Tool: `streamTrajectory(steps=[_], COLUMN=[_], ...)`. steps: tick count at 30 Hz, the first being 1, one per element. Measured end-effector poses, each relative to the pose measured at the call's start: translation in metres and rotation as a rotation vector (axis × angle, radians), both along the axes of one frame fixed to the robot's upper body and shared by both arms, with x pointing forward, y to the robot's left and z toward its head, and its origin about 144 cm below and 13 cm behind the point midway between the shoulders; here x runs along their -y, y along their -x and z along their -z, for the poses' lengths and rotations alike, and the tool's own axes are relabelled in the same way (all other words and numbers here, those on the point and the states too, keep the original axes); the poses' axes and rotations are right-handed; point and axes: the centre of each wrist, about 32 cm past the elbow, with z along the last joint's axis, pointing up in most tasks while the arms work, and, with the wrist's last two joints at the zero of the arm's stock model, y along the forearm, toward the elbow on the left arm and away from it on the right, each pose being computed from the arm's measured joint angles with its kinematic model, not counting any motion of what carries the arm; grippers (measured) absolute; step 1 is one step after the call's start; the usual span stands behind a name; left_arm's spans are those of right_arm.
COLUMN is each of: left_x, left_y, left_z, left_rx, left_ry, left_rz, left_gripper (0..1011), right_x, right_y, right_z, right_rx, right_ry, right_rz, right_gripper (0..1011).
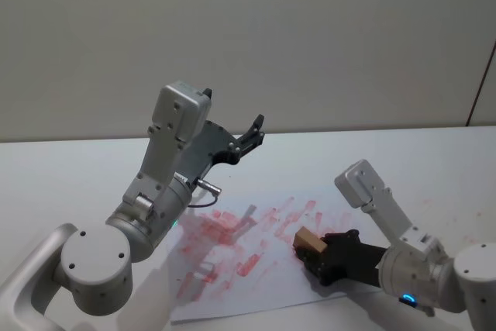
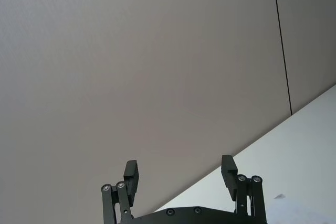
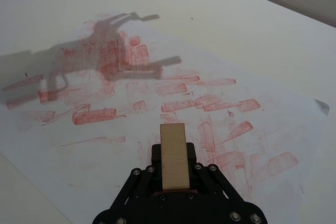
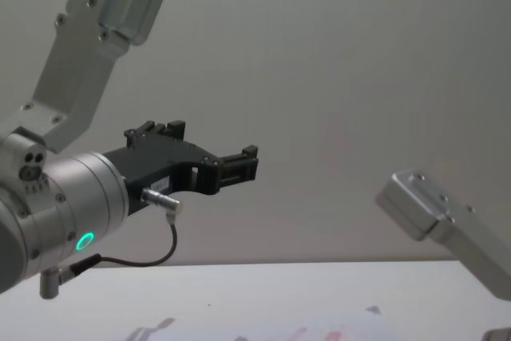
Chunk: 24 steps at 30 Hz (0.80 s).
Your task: Use the one hand to pick up the stamp and affix it onto the A4 paper.
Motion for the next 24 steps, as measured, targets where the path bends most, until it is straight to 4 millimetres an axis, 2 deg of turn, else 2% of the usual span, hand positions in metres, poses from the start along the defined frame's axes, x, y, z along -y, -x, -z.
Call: streamTrajectory(steps=[13, 24], left_x=[0.0, 0.0], left_y=[0.0, 0.0], left_z=[0.0, 0.0], left_rx=[0.0, 0.0], left_ry=[0.0, 0.0], left_rz=[0.0, 0.0], left_gripper=[1001, 1001], right_x=[-0.006, -0.006], right_y=[0.0, 0.011], right_z=[0.001, -0.011], right_rx=[0.018, 0.133], right_ry=[0.013, 0.008], right_rz=[-0.018, -0.031], right_gripper=[219, 219])
